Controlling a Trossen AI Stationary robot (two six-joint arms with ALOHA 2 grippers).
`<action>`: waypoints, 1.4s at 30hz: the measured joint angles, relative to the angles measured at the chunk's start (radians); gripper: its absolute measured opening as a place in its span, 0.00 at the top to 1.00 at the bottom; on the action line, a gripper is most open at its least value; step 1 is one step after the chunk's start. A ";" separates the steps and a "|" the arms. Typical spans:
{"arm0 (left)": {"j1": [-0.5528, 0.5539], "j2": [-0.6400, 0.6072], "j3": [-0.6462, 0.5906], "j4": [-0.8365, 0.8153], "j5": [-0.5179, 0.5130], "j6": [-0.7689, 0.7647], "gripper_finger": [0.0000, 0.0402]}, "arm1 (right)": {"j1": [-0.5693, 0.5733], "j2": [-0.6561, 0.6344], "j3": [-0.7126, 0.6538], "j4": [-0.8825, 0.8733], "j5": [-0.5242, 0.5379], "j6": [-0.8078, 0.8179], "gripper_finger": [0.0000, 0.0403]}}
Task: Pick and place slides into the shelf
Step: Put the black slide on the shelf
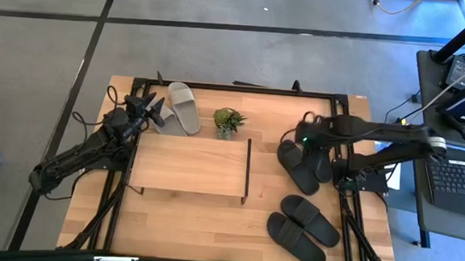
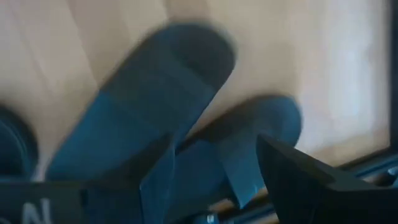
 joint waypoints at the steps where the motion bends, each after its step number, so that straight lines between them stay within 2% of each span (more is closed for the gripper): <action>1: 0.000 0.000 0.000 0.000 0.000 0.000 0.52 | 0.015 0.026 -0.009 -0.012 0.000 -0.009 0.44; 8: 0.000 0.000 0.000 0.000 0.000 0.000 0.52 | 0.099 0.165 -0.060 -0.046 0.093 -0.018 0.44; 14: 0.000 0.000 0.000 0.000 0.000 0.000 0.52 | 0.117 0.221 -0.080 -0.075 0.099 -0.019 0.44; 18: 0.000 0.000 0.000 0.000 0.000 0.000 0.52 | 0.116 0.237 -0.104 -0.064 0.153 -0.016 0.44; 37: 0.000 0.000 0.000 0.000 0.000 0.000 0.52 | -0.012 0.353 -0.124 -0.045 0.160 -0.025 0.44; 42: 0.000 0.000 0.000 0.000 0.000 0.000 0.52 | -0.042 0.398 -0.124 -0.045 0.185 -0.018 0.50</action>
